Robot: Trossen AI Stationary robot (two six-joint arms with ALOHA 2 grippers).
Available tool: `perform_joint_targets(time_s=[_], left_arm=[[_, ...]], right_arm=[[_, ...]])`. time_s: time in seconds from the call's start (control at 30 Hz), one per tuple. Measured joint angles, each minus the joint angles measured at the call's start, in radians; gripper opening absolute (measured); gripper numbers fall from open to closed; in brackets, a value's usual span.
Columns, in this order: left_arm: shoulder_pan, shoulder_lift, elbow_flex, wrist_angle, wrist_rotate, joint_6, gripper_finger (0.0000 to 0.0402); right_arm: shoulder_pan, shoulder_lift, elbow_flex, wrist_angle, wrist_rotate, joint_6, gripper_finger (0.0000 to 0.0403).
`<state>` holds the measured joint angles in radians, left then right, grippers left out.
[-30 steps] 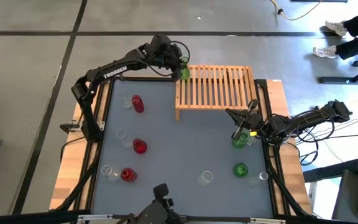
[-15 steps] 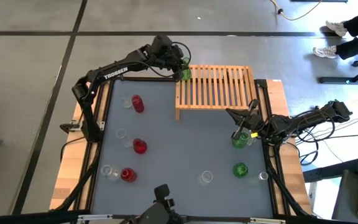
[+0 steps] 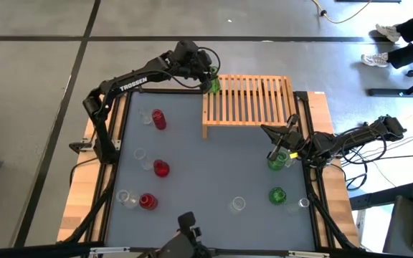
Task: Sort vases onto shelf
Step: Put the bottom left green vase on the shelf
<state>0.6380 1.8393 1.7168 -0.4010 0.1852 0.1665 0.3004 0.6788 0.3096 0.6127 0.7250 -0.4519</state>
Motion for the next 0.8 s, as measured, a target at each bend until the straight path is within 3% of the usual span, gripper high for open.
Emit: perform_joint_targets(time_s=[0.47,0.8], left_arm=[[-0.004,-0.008,-0.001,0.026,-0.002,0.011,0.0160],[-0.012,-0.009,-0.001,0.023,-0.003,0.003,0.0212]], right_arm=[[0.000,0.000,0.000,-0.001,0.000,0.000,0.0000],[0.000,0.000,0.000,0.000,0.000,0.000,0.0000]])
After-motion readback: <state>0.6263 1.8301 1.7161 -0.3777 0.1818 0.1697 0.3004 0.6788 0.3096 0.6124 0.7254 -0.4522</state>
